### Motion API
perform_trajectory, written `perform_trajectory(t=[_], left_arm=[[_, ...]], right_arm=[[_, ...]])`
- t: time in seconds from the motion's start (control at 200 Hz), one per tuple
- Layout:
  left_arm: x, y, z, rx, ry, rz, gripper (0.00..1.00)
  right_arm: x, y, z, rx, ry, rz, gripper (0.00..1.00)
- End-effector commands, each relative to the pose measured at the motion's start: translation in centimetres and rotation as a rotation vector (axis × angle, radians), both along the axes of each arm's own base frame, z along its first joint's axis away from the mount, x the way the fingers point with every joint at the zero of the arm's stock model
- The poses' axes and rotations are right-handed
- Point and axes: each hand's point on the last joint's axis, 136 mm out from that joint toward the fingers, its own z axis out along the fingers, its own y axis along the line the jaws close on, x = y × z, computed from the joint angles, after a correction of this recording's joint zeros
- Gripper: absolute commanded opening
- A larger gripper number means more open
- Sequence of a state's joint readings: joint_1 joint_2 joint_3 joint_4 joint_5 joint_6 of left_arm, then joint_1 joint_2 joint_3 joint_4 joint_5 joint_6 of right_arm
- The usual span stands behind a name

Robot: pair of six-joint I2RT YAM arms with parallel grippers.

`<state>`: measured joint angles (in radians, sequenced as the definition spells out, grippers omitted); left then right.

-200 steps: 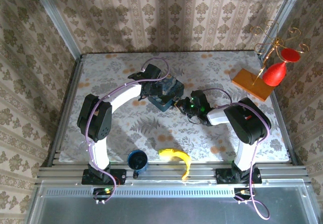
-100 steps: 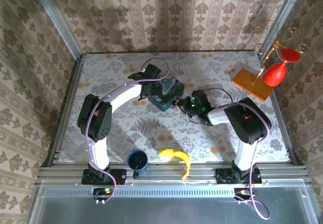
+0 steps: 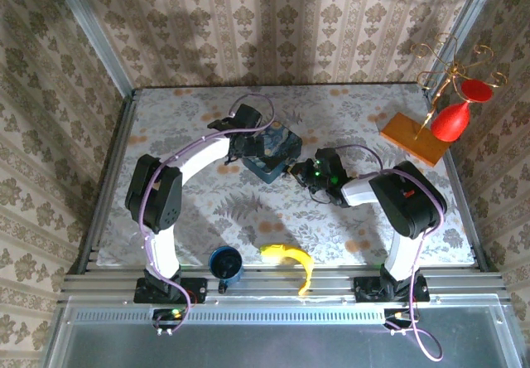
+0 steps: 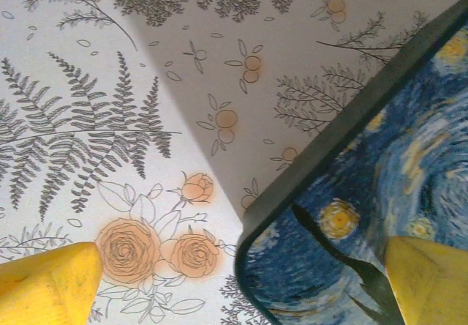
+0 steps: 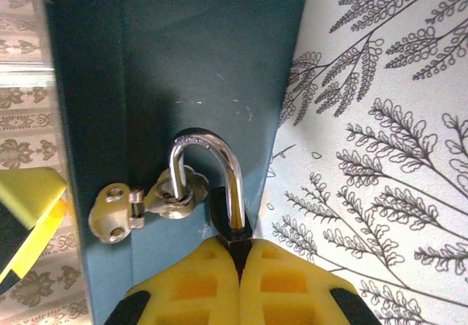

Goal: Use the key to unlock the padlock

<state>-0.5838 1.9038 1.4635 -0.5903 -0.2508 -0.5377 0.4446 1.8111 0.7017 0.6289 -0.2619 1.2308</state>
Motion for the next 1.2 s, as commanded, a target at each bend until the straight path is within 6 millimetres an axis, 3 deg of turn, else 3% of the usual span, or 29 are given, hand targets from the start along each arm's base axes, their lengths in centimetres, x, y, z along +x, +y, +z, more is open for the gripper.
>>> perform_trajectory(t=[0.0,0.4,0.77,1.19], left_arm=[[-1.8,4.2,-2.1,0.138,0.102,0.022,1.00],[-1.7,4.5,-2.2,0.132,0.104,0.029,1.00],[-2.0,4.4,-2.5,0.122,0.115,0.028,1.00],[-2.2,4.9,-2.6,0.133,0.119,0.035,1.00]], right_arm=[[-0.2,-2.1,-0.2,-0.057,0.000,-0.063,0.00],[0.7,-2.8,0.6,-0.061,-0.019,-0.084,0.00],[1.3,-2.4,-0.2,-0.045,-0.018,-0.101,0.00],[3.2,-2.6,1.7,-0.039,-0.077,-0.123,0.00]])
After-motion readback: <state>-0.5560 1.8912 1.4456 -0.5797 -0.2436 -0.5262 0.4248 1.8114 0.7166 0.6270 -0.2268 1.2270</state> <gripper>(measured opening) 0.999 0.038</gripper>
